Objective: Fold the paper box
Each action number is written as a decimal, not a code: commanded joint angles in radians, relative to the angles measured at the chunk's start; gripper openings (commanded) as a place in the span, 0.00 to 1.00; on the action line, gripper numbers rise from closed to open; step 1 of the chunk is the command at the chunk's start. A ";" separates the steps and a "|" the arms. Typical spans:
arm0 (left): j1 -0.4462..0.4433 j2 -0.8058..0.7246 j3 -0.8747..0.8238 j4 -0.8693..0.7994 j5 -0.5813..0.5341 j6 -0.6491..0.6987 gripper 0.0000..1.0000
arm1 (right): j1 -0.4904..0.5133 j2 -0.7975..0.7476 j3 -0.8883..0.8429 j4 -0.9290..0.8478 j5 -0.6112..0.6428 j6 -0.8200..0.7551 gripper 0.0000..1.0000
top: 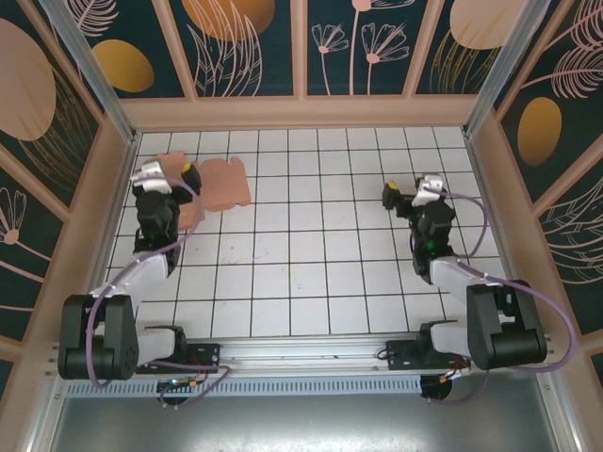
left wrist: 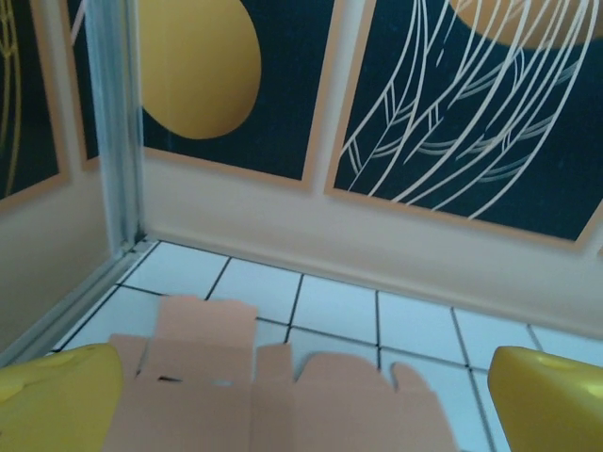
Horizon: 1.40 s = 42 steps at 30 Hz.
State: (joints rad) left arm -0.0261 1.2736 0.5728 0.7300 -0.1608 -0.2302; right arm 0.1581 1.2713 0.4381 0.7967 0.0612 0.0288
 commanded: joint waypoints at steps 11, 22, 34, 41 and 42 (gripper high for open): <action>0.005 0.395 0.321 -0.438 0.157 -0.262 0.98 | 0.238 0.009 0.200 -0.423 -0.086 0.161 0.99; -0.021 0.580 0.354 -0.460 0.377 -0.331 0.84 | 0.242 0.028 0.199 -0.394 -0.109 0.177 0.99; -0.252 0.638 0.353 -0.422 0.435 -0.376 0.84 | 0.241 0.052 0.202 -0.374 -0.116 0.210 0.99; -0.399 0.615 0.437 -0.383 0.471 -0.436 0.86 | 0.240 0.072 0.221 -0.388 -0.118 0.238 0.99; -0.406 0.590 0.441 -0.377 0.472 -0.438 0.87 | 0.239 0.072 0.224 -0.393 -0.120 0.241 0.99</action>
State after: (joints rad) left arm -0.4149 1.8923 0.9653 0.3328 0.2798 -0.6308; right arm 0.3946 1.3373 0.6197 0.3927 -0.0540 0.2424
